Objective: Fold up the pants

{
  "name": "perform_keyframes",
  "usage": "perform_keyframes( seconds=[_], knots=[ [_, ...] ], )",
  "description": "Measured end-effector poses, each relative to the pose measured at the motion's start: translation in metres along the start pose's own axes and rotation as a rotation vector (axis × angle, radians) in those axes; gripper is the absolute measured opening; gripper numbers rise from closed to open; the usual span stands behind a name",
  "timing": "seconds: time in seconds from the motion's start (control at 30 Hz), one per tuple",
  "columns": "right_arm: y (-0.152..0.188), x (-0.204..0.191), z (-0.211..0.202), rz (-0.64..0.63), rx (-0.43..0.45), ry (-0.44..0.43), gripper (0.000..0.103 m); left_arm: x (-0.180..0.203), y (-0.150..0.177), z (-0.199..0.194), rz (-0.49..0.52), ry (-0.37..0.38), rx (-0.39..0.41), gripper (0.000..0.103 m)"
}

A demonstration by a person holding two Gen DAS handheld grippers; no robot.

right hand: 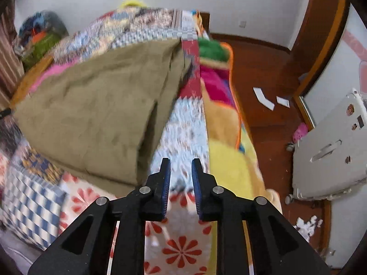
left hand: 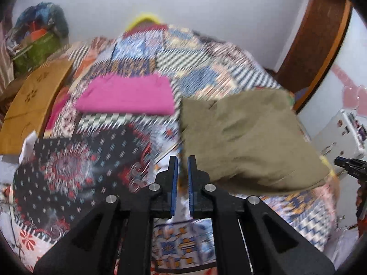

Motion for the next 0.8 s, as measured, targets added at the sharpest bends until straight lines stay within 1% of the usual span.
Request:
perform_keyframes(
  seconds=[0.03, 0.1, 0.13, 0.2, 0.23, 0.3, 0.4, 0.47, 0.5, 0.57, 0.63, 0.7, 0.73, 0.77, 0.8],
  knots=[
    [-0.005, -0.002, -0.004, 0.012, 0.015, -0.016, 0.026, 0.01, -0.007, -0.002, 0.012, 0.02, 0.013, 0.005],
    [-0.014, -0.01, -0.011, 0.027, 0.051, -0.049, 0.041, 0.025, -0.012, 0.0, 0.029, 0.051, 0.017, 0.006],
    [-0.018, -0.016, -0.013, 0.027, 0.069, -0.06, 0.043, 0.035, -0.013, 0.007, 0.042, 0.073, 0.006, 0.006],
    [-0.019, -0.031, -0.009, 0.014, 0.075, -0.088, 0.044, 0.047, -0.01, 0.021, 0.06, 0.085, -0.023, 0.006],
    [-0.02, -0.037, -0.004, 0.003, 0.066, -0.1, 0.044, 0.054, -0.005, 0.034, 0.072, 0.078, -0.054, 0.006],
    [-0.014, -0.051, 0.008, -0.023, 0.038, -0.114, 0.044, 0.06, 0.005, 0.052, 0.084, 0.054, -0.099, 0.006],
    [0.002, -0.063, 0.036, -0.064, -0.038, -0.107, 0.044, 0.059, 0.025, 0.079, 0.085, 0.023, -0.17, 0.006],
    [0.017, -0.062, 0.054, -0.077, -0.08, -0.098, 0.044, 0.058, 0.034, 0.085, 0.094, 0.022, -0.171, 0.006],
    [0.02, -0.06, 0.055, -0.061, -0.078, -0.109, 0.046, 0.057, 0.036, 0.085, 0.108, 0.018, -0.165, 0.006],
    [0.021, -0.05, 0.056, -0.03, -0.092, -0.134, 0.046, 0.06, 0.035, 0.083, 0.139, 0.008, -0.168, 0.006],
    [0.018, -0.042, 0.055, -0.022, -0.109, -0.121, 0.046, 0.057, 0.03, 0.081, 0.125, 0.023, -0.177, 0.006],
    [0.012, -0.033, 0.05, -0.023, -0.111, -0.111, 0.046, 0.051, 0.02, 0.075, 0.09, 0.052, -0.175, 0.007],
    [0.01, -0.031, 0.048, -0.022, -0.108, -0.109, 0.046, 0.045, 0.011, 0.069, 0.061, 0.071, -0.159, 0.008],
    [0.004, -0.027, 0.043, -0.02, -0.094, -0.1, 0.046, 0.041, 0.006, 0.066, 0.047, 0.073, -0.147, 0.012],
    [0.0, -0.025, 0.04, -0.019, -0.08, -0.086, 0.048, 0.036, -0.002, 0.062, 0.032, 0.063, -0.126, 0.024]
  ],
)
Point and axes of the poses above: each gripper's, at about its wrist camera, not at the fingertips, and z roughly the way its jaws point, x to its right, y to its underside, the point moved 2 cm from there along z, roughly the way its jaws point, and after that the axes turned 9 degrees about y, right-handed, at the moved point
